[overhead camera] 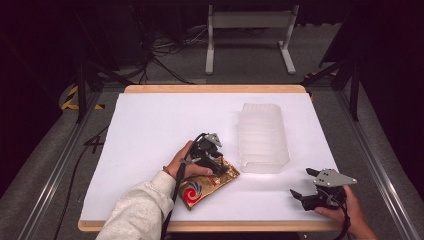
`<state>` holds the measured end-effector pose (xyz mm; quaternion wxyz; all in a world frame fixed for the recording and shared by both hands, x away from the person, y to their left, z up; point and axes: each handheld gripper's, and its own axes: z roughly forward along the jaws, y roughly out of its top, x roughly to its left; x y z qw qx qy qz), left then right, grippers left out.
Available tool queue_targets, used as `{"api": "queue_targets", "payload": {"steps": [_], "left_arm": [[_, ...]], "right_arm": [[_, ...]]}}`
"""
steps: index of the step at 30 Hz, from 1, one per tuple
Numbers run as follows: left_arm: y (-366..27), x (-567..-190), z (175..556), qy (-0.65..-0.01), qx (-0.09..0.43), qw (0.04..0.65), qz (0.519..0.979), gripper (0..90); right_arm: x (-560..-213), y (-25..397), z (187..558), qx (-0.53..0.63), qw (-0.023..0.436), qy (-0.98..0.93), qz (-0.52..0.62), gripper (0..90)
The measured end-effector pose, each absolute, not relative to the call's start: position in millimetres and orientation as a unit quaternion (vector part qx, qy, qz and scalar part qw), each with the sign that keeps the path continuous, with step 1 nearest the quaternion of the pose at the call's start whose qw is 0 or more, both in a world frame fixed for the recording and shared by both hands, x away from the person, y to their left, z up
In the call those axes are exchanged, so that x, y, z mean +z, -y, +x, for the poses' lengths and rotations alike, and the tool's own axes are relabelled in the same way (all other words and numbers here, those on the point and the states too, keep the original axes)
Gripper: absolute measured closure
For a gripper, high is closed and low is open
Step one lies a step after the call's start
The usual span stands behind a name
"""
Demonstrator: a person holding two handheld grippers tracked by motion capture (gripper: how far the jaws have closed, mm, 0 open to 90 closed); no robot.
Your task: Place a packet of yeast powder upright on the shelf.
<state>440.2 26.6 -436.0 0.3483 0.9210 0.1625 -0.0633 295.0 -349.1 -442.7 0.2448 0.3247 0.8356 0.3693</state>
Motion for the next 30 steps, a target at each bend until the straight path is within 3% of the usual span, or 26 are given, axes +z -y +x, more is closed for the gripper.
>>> {"api": "queue_targets", "payload": {"steps": [4,5,7,11,19,30], "left_arm": [[-27.2,-433.8,438.4,-0.154,-0.068,0.349,0.922,60.4],[-28.0,-431.9,438.1,-0.154,-0.064,0.349,0.922,60.4],[-28.6,-428.5,436.5,-0.149,-0.052,0.35,0.923,69.6],[-29.6,-422.9,432.7,-0.143,-0.032,0.347,0.926,79.6],[-41.8,-409.2,428.8,-0.152,-0.006,0.372,0.916,82.9],[-96.1,-361.4,403.9,-0.178,0.049,0.455,0.871,83.5]], "right_arm": [[-443.1,349.0,295.2,0.37,0.243,-0.836,0.326,10.0],[-443.0,349.0,295.1,0.37,0.243,-0.836,0.324,10.0],[-442.6,349.1,294.7,0.37,0.243,-0.835,0.326,10.0],[-442.4,349.3,294.9,0.371,0.243,-0.835,0.326,9.9],[-441.5,349.8,295.2,0.374,0.244,-0.833,0.326,10.0],[-438.9,347.1,298.9,0.38,0.244,-0.832,0.322,9.9]]}}
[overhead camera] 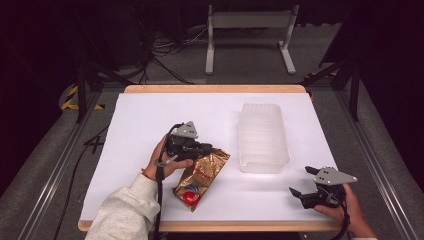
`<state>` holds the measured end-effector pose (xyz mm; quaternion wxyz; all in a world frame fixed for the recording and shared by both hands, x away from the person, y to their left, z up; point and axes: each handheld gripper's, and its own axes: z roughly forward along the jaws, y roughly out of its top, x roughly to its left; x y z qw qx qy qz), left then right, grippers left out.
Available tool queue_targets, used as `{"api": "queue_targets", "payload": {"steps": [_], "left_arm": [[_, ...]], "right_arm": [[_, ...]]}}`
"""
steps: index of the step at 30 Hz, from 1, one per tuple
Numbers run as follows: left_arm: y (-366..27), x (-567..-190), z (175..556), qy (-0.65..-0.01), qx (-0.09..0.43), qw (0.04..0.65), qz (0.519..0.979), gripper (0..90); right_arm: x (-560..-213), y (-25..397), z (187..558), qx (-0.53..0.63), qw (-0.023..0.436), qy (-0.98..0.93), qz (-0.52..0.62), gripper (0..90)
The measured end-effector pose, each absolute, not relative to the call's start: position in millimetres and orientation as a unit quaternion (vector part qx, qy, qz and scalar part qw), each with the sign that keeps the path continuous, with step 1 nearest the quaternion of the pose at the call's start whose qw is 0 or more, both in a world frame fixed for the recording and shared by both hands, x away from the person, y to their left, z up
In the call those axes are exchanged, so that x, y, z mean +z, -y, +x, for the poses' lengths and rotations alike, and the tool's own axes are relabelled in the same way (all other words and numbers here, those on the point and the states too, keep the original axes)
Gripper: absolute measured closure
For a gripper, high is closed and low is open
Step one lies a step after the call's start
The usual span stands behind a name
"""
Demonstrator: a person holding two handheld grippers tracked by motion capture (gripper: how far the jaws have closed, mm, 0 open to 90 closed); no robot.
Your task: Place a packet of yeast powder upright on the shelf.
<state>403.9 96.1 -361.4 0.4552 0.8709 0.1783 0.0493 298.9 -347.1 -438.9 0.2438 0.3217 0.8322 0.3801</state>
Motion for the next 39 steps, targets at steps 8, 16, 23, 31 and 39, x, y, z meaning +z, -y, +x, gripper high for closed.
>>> {"api": "queue_targets", "payload": {"steps": [8,16,23,31,39], "left_arm": [[-140.5,-344.3,378.1,-0.199,0.08,0.472,0.855,85.1],[-181.3,-335.5,346.2,-0.217,0.117,0.494,0.834,86.6],[-191.7,-321.9,334.5,-0.213,0.128,0.528,0.812,87.0],[-174.8,-316.3,337.6,-0.201,0.128,0.534,0.811,87.2],[-153.7,-306.8,350.1,-0.187,0.129,0.552,0.802,87.3]], "right_arm": [[-437.9,342.9,304.2,0.383,0.24,-0.833,0.318,9.9],[-436.3,341.3,306.3,0.387,0.241,-0.831,0.317,9.9],[-435.2,341.3,306.1,0.388,0.241,-0.83,0.32,9.9],[-434.9,342.9,305.6,0.389,0.243,-0.829,0.321,9.9],[-434.0,343.0,304.9,0.391,0.244,-0.828,0.32,9.9]]}}
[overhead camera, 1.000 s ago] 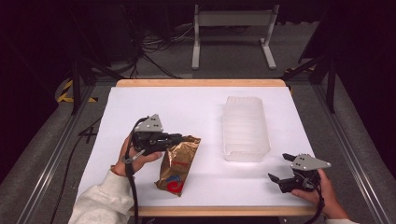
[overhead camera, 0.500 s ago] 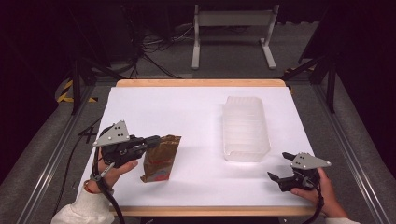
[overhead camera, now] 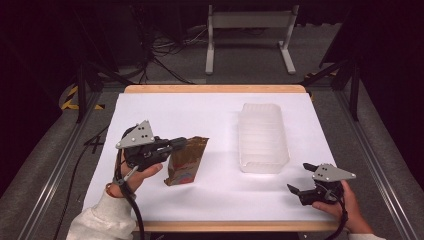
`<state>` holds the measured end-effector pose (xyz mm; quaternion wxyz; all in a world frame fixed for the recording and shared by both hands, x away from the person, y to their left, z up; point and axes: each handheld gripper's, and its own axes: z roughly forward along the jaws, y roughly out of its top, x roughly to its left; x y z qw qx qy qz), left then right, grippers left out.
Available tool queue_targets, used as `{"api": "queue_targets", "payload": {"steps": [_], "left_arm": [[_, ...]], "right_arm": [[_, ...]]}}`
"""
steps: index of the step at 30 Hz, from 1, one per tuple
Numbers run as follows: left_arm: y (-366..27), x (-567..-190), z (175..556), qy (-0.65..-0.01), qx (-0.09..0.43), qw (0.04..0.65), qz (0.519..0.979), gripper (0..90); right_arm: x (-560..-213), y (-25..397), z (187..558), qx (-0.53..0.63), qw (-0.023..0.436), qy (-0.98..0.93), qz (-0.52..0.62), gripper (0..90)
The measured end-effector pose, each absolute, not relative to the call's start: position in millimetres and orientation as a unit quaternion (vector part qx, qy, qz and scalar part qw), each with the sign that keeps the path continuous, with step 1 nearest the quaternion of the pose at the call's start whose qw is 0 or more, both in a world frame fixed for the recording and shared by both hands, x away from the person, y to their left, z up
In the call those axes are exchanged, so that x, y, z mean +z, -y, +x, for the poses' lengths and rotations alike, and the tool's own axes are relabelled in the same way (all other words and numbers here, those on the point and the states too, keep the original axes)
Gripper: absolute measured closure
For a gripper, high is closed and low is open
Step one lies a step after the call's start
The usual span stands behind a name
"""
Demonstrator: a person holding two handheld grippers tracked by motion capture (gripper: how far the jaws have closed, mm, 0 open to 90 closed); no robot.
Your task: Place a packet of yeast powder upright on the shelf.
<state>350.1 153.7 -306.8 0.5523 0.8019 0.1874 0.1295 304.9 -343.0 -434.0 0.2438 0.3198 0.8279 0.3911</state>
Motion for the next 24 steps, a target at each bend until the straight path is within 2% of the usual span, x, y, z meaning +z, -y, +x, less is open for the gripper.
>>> {"api": "queue_targets", "payload": {"steps": [24], "left_arm": [[-75.4,-284.3,389.9,-0.141,0.096,0.575,0.8,87.2]], "right_arm": [[-434.0,344.1,304.8,0.394,0.245,-0.827,0.316,9.9]]}}
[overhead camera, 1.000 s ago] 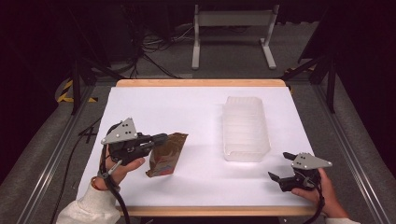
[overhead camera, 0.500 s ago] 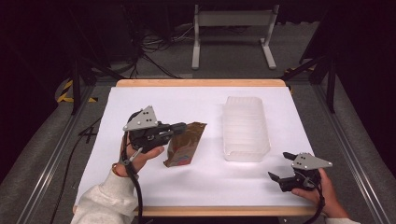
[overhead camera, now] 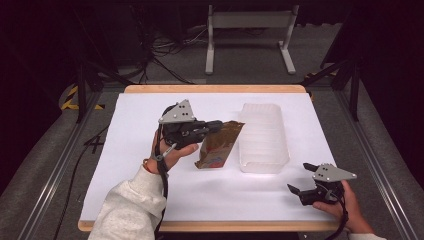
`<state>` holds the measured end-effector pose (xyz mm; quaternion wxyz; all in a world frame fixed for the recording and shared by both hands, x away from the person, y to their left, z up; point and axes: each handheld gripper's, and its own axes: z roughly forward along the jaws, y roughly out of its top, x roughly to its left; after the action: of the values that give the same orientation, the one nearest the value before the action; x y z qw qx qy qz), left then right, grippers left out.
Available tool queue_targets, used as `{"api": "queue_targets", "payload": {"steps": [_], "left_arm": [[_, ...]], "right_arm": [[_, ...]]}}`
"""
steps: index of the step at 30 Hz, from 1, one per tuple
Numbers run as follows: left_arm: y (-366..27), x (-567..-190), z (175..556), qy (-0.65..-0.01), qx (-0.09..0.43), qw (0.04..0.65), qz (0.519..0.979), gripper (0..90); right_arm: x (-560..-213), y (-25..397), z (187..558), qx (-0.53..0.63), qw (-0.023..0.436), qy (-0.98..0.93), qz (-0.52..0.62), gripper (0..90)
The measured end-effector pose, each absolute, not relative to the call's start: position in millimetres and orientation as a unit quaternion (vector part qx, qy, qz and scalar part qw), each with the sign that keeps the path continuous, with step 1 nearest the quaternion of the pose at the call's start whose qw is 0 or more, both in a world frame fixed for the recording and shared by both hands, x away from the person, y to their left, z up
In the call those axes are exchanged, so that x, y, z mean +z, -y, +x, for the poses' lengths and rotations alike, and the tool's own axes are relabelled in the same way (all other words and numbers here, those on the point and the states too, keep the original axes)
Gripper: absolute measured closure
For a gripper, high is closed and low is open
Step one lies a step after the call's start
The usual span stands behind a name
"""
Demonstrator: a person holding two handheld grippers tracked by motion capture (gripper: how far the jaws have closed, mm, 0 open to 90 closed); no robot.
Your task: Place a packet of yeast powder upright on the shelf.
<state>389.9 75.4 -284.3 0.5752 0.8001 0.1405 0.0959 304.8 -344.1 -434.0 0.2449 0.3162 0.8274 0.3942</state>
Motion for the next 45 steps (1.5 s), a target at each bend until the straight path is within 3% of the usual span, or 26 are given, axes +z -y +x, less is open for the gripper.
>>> {"api": "queue_targets", "payload": {"steps": [29,45], "left_arm": [[-11.3,-266.2,440.7,-0.136,0.081,0.601,0.784,87.3],[34.1,-279.2,451.0,-0.132,0.06,0.615,0.775,87.3]], "right_arm": [[-433.3,348.0,300.5,0.4,0.244,-0.823,0.322,10.1],[-433.7,349.1,300.3,0.399,0.243,-0.823,0.323,10.1]]}}
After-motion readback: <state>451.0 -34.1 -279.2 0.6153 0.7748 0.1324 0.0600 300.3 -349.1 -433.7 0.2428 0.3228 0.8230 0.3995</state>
